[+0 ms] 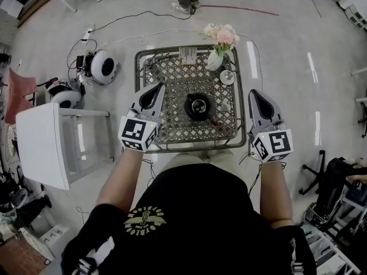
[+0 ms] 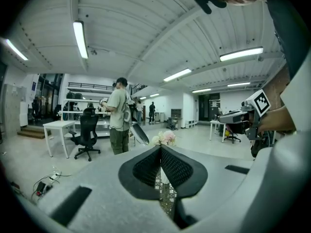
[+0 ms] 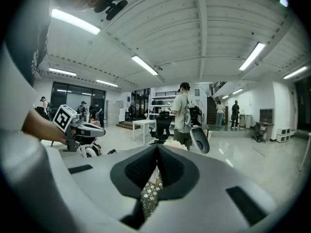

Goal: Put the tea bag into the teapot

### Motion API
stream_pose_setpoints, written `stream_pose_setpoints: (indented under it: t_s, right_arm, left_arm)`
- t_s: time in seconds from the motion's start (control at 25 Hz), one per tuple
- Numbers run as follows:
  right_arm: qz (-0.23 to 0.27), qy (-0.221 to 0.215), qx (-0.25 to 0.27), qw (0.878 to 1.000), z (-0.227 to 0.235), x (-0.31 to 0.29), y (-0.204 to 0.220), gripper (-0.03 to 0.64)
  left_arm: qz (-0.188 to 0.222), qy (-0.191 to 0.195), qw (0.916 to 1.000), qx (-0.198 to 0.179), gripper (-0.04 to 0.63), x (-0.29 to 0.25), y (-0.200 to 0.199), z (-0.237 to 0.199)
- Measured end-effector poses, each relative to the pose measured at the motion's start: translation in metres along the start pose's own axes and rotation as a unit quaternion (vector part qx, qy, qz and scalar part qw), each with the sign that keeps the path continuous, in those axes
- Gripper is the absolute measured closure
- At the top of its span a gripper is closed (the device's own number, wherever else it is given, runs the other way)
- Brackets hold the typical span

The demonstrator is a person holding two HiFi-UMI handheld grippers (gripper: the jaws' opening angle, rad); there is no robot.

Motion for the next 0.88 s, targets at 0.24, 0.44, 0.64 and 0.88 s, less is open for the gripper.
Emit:
stream_pose_setpoints:
  t_s: [0.24,0.44,0.64,0.88]
  right_arm:
    - [-0.063,-0.026,-0.004,0.998,0.005,-0.02,0.06,0.611]
    - [-0.118,-0.066,-0.018,0.991,0.007,-0.036,0.107,0.611]
    - [-0.166,-0.091,0.001,0.982,0.006,-0.051,0.145,0.611]
    - [-0.237,-0.096,0.017,0.966,0.013,-0.068,0.197,0.611]
  left_arm:
    - [-0.027,-0.005,0.9995,0.012,0.598,-0.018,0.024,0.013]
    - [-0.043,-0.028,0.9979,0.04,0.598,-0.03,0.049,0.023]
    - [-0.06,-0.053,0.9948,0.063,0.598,-0.041,0.076,0.028]
    - [-0.079,-0.078,0.991,0.076,0.598,-0.049,0.101,0.035]
Point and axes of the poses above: the fingertips, and each gripper's own axes: x backward along the fingers, z to its right, y out of its underside, the point moved 6 cm from there along x, backward along the fingers, and after that the axes turned 13 degrees about y, right-handed, at the moved point
